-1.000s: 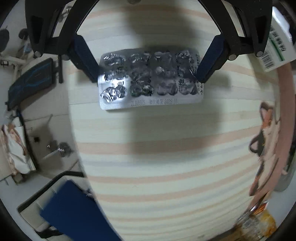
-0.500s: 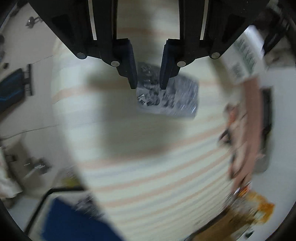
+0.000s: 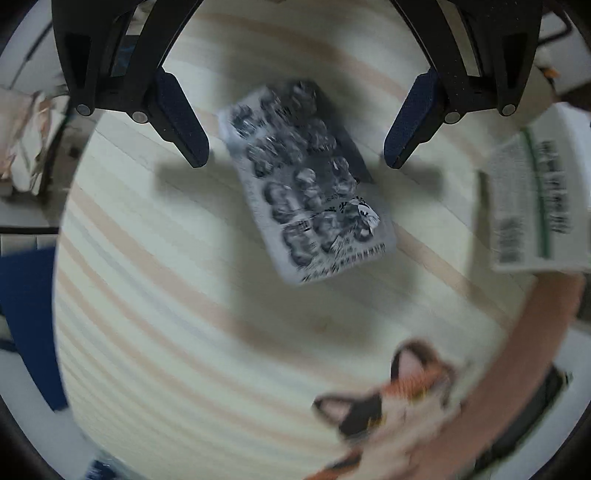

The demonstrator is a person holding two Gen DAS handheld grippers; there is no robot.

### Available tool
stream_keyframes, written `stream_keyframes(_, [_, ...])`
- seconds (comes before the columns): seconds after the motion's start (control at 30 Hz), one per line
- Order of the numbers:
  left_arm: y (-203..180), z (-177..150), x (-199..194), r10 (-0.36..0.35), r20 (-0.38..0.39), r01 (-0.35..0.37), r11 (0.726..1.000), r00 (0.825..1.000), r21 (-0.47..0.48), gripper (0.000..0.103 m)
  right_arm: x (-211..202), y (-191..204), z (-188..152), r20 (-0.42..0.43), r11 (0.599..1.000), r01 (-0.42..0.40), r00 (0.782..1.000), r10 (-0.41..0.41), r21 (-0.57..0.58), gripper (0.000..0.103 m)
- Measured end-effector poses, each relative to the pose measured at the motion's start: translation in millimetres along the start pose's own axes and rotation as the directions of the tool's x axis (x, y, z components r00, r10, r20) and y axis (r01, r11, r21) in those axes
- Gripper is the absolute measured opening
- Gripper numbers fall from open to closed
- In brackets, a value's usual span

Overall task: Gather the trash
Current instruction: 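Grasp the silver blister pack with the right tool, then carry the medicine box and blister pack over the bin and open both tools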

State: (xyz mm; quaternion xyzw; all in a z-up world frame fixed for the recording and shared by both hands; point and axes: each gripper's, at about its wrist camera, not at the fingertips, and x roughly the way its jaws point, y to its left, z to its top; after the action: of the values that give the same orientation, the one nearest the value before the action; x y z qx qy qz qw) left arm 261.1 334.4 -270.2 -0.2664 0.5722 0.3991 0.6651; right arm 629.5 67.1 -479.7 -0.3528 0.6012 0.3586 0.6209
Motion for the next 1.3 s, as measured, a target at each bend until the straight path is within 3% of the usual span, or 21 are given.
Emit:
stream_keyframes(0.03, [1,-1,0,0.002,0.002,-0.002,1.0,1.0,0.001,0.002,-2,-2,-1,0.004,1.0,-0.005,1.0,0.005,0.015,0.094])
stream_keyframes(0.07, [3,-1,-1,0.002,0.003,-0.002,1.0,1.0,0.0,0.002,-4,-3,-2,0.01,1.0,-0.004,1.0,0.004,0.021,0.086])
stream_keyframes(0.1, [5,-3,-2,0.0,0.003,0.0,1.0,1.0,-0.001,0.002,-9,-4,-3,0.025,0.999,-0.004,1.0,0.003,0.034,0.071])
stream_keyframes(0.13, [6,-4,-3,-0.003,0.003,0.003,1.0,1.0,-0.001,0.002,-12,-4,-3,0.03,0.999,-0.008,1.0,0.006,0.048,0.069])
stream_keyframes(0.3, [13,-14,-21,-0.027,0.03,0.026,0.999,0.999,0.032,0.002,-32,-9,-27,0.091,0.991,-0.034,0.996,0.023,0.13,0.067])
stream_keyframes(0.53, [43,-52,-66,-0.106,0.078,0.099,0.992,0.991,0.084,0.002,-87,-4,-96,0.22,0.936,-0.181,0.969,0.116,0.302,0.067])
stream_keyframes(0.7, [84,-94,-95,-0.176,0.101,0.161,0.977,0.979,0.139,0.002,-118,66,-150,0.292,0.897,-0.257,0.944,0.153,0.359,0.067])
stream_keyframes(0.83, [139,-146,-109,-0.242,0.096,0.22,0.957,0.966,0.19,0.002,-135,117,-218,0.349,0.858,-0.31,0.922,0.167,0.409,0.067])
stream_keyframes(0.93, [176,-182,-107,-0.268,0.065,0.248,0.944,0.961,0.218,0.002,-139,165,-283,0.382,0.806,-0.352,0.908,0.171,0.476,0.067])
stream_keyframes(1.1, [242,-251,-76,-0.244,-0.051,0.249,0.937,0.968,0.244,0.002,-119,236,-374,0.376,0.722,-0.4,0.903,0.207,0.565,0.067])
stream_keyframes(1.3, [274,-315,12,-0.178,-0.222,0.226,0.951,0.959,0.211,0.003,-45,297,-442,0.258,0.682,-0.372,0.928,0.268,0.629,0.067])
